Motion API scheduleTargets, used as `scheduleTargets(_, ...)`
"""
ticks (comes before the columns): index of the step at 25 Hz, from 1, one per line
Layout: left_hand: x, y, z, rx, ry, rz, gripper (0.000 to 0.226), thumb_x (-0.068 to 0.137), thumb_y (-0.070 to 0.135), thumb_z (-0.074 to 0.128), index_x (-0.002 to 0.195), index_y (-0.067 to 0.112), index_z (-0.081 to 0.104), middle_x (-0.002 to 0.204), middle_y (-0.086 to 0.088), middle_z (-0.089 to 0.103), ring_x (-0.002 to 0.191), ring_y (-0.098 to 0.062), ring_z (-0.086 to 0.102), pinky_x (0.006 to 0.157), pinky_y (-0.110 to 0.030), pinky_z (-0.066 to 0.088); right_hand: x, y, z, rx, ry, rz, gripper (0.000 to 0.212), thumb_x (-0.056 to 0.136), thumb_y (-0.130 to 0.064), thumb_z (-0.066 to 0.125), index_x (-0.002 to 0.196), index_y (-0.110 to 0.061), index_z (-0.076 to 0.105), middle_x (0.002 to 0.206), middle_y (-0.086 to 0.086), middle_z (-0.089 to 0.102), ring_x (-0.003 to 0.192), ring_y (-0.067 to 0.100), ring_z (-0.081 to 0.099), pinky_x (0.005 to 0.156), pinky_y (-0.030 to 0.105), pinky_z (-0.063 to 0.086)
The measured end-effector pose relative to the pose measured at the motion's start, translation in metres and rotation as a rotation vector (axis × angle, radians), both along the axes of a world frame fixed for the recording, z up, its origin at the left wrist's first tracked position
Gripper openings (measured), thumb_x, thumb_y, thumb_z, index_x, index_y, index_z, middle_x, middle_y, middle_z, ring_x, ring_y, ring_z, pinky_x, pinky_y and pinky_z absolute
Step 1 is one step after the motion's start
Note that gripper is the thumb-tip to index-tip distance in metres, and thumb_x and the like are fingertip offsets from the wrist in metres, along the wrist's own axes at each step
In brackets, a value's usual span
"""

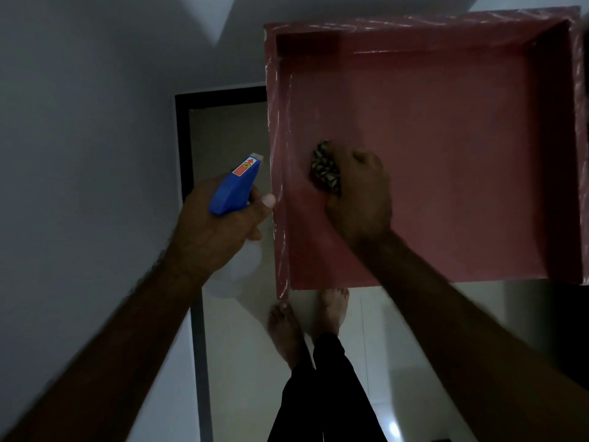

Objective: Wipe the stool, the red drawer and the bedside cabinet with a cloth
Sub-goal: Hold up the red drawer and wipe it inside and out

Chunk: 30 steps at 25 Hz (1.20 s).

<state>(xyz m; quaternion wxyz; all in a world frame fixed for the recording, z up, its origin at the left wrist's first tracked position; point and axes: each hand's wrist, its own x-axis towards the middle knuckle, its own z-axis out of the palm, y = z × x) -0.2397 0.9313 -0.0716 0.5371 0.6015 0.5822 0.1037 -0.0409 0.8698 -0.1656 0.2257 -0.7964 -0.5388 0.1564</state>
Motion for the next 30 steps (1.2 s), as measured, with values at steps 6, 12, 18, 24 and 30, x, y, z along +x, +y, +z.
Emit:
scheduleTargets(6,0.003,0.005,-0.003,0.034,0.008,-0.012,0.014,0.093,0.026,0.066,0.083,0.019,0.058,0.076,-0.015,0.066,0.063,-0.002,0.066,0.06,-0.002,0.046,-0.021,-0.009,0.003,0.028,0.009,0.276,0.065,0.08,-0.022,0.051,0.143,-0.013,0.059,0.122,0.016,0.07,0.112,0.039,0.061,0.088,0.051,0.056)
scheduleTargets(12,0.006,0.013,-0.005,0.026,0.022,-0.015,0.015,0.092,0.029,0.066,0.083,0.022,0.057,0.075,-0.01,0.066,0.061,0.0,0.065,0.057,0.001,0.043,0.024,0.015,0.002,-0.067,-0.006,0.032,0.076,0.076,-0.008,0.062,0.15,-0.019,0.053,0.123,0.02,0.068,0.111,0.04,0.06,0.092,0.044,0.053)
scheduleTargets(18,0.01,0.021,-0.004,0.025,0.03,-0.022,0.015,0.093,0.027,0.065,0.083,0.02,0.058,0.078,-0.013,0.067,0.067,-0.005,0.067,0.058,-0.001,0.044,-0.014,0.01,0.01,-0.037,0.012,0.34,0.076,0.072,-0.005,0.076,0.145,-0.013,0.058,0.119,0.019,0.071,0.109,0.042,0.062,0.088,0.048,0.055)
scheduleTargets(24,0.015,0.028,0.001,0.028,0.054,0.001,0.018,0.094,0.026,0.065,0.08,0.02,0.055,0.074,-0.007,0.063,0.062,0.008,0.063,0.058,0.003,0.041,0.027,0.026,0.008,-0.009,-0.041,0.115,0.075,0.072,0.002,0.068,0.145,-0.01,0.058,0.113,0.022,0.071,0.102,0.043,0.063,0.081,0.044,0.054)
scheduleTargets(30,0.018,0.032,0.002,0.021,0.011,0.003,0.015,0.092,0.026,0.066,0.081,0.019,0.057,0.075,-0.01,0.065,0.061,0.003,0.066,0.06,0.0,0.045,-0.01,0.023,0.012,-0.047,-0.016,0.329,0.07,0.074,-0.007,0.074,0.142,-0.013,0.06,0.116,0.017,0.072,0.108,0.041,0.062,0.089,0.049,0.053)
